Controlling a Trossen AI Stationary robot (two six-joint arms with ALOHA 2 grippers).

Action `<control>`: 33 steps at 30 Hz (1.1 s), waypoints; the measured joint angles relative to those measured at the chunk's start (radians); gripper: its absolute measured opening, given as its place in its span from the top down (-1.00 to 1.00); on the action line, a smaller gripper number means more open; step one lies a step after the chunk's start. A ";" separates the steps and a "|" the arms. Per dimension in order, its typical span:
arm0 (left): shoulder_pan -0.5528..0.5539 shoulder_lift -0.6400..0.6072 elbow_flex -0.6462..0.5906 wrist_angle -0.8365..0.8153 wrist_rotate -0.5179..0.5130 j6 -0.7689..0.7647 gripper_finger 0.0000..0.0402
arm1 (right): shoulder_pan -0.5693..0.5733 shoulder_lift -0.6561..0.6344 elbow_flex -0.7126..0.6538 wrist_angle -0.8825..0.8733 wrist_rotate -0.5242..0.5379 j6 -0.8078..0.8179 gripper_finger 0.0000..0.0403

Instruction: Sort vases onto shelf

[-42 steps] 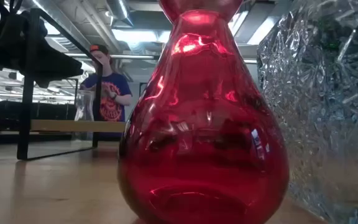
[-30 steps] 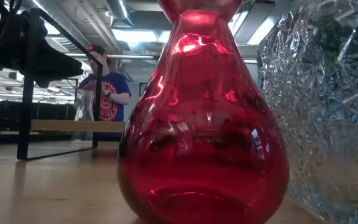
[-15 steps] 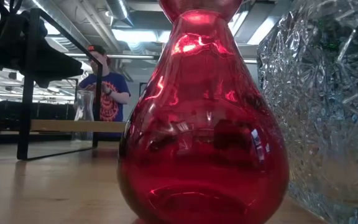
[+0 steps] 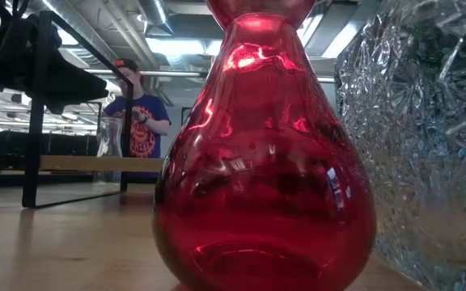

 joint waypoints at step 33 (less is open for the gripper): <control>0.000 0.000 0.000 0.039 -0.022 -0.204 0.34 | 0.000 0.001 -0.002 0.304 0.177 -0.035 1.00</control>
